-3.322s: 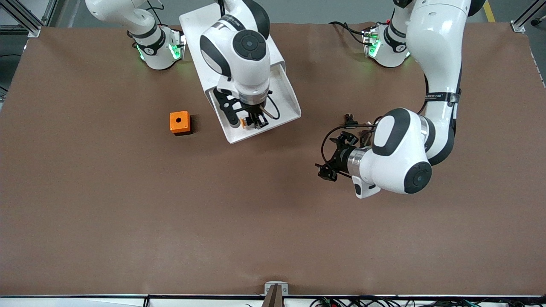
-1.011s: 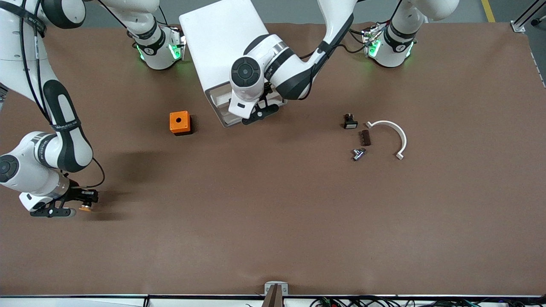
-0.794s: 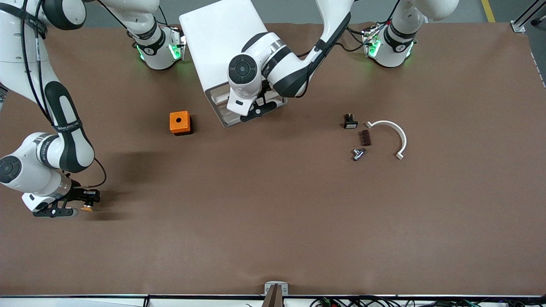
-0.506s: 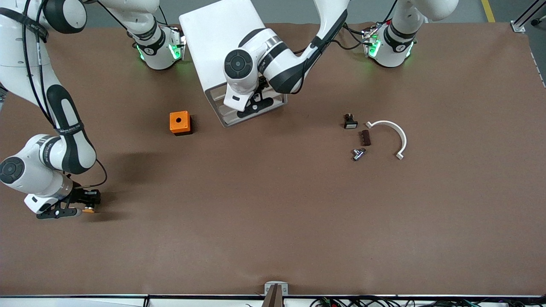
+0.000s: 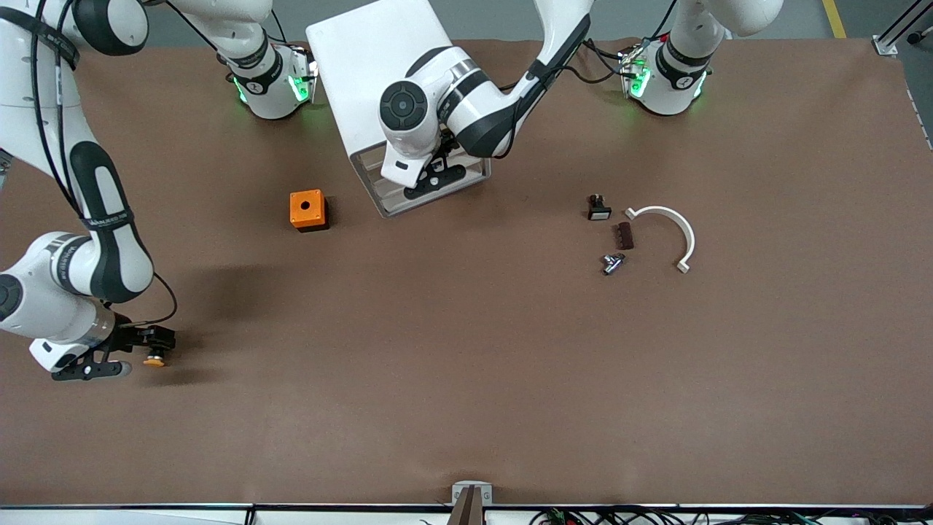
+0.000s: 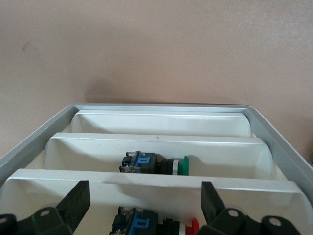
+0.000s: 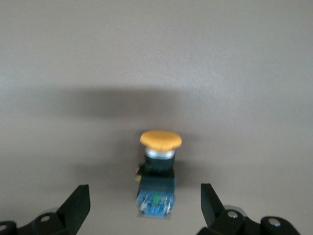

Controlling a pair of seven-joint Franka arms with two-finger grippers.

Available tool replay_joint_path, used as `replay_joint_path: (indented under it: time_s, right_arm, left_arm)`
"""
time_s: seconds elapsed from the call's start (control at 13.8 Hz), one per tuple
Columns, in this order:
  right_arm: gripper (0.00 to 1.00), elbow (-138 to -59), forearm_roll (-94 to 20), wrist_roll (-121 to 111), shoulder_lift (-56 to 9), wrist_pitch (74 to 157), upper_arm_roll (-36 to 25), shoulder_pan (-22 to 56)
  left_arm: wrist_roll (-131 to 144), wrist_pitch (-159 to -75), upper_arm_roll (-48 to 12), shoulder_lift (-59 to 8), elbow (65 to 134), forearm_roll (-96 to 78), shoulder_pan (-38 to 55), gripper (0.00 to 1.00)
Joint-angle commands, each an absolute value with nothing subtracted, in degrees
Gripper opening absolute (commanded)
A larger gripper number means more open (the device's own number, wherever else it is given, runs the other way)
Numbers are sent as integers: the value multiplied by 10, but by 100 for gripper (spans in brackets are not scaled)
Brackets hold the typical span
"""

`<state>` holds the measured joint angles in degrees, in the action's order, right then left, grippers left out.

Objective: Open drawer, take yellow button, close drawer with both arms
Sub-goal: 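Push the drawer shut with the left gripper while the right gripper lowers, then release the button on the table with the right gripper and withdraw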

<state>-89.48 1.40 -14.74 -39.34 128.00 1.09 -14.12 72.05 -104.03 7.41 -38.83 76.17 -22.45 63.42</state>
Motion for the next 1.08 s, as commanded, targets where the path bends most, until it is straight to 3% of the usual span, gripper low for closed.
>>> replay_joint_path:
  time_s: [0.0, 0.43, 0.72, 1.01]
  right_arm:
    - [100, -859, 10, -70, -324, 1139, 17, -127]
    - [100, -830, 10, 77, -196, 942, 17, -74]
    - [100, -833, 10, -8, -123, 847, 18, -59]
    - [100, -832, 37, -21, -100, 844, 15, -30]
  left_arm:
    - [726, -1040, 90, -378, 770, -212, 616, 100]
    - [677, -986, 93, -311, 766, -142, 463, 100]
    - [612, -955, 94, -244, 767, -131, 347, 100]
    - [527, -898, 93, -190, 767, -35, 297, 100]
